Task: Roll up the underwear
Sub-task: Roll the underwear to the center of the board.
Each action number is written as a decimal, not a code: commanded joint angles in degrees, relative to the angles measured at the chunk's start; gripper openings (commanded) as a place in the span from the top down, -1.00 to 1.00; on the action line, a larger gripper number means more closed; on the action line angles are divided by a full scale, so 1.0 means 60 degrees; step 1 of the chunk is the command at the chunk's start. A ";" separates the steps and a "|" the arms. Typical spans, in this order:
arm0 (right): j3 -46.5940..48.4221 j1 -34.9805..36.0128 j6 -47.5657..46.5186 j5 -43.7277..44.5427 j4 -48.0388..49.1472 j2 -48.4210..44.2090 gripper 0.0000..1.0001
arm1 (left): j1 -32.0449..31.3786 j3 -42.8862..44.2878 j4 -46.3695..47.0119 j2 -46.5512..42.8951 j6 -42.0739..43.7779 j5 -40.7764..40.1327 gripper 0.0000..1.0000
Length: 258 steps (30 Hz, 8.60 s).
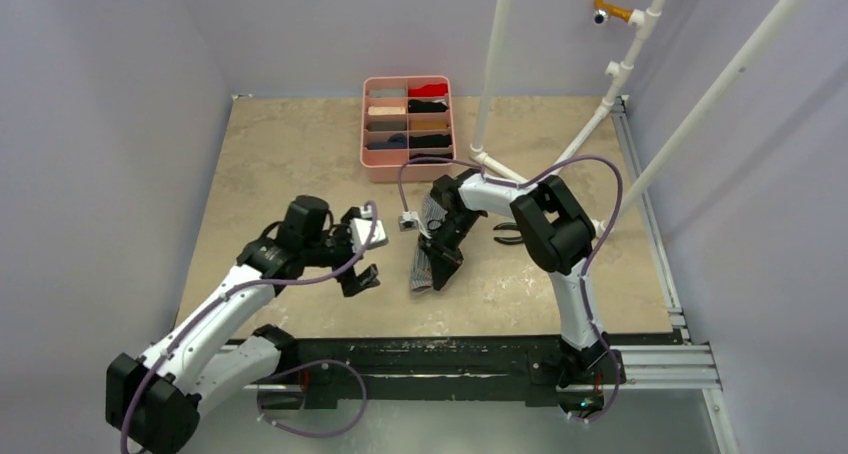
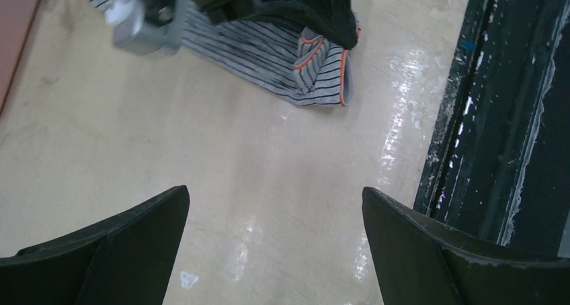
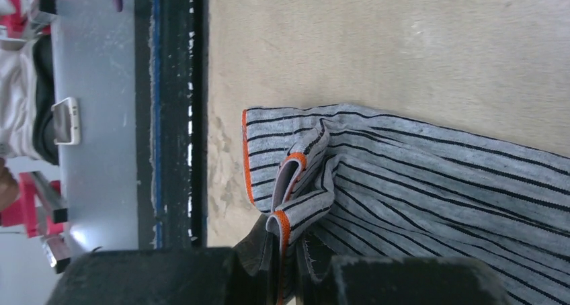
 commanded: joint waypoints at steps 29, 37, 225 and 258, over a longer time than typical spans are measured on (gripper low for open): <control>0.0373 -0.0180 -0.0925 -0.0021 -0.1434 0.0641 0.91 | -0.5261 -0.0479 0.6621 0.4953 -0.1771 -0.3139 -1.00; 0.0431 -0.0194 -0.1034 -0.0062 -0.1541 0.0825 0.89 | -0.5261 -0.1245 0.8093 0.5255 -0.2078 -0.2360 -1.00; 0.0106 0.3661 0.0748 0.3335 0.0687 -0.0242 1.00 | 0.0514 0.6772 -0.3510 1.1413 -0.4514 0.0454 -0.15; 0.0796 0.3132 0.1615 0.2992 0.0891 0.1674 1.00 | 0.3519 0.6846 -0.5130 0.8492 -0.1582 -0.3185 -0.18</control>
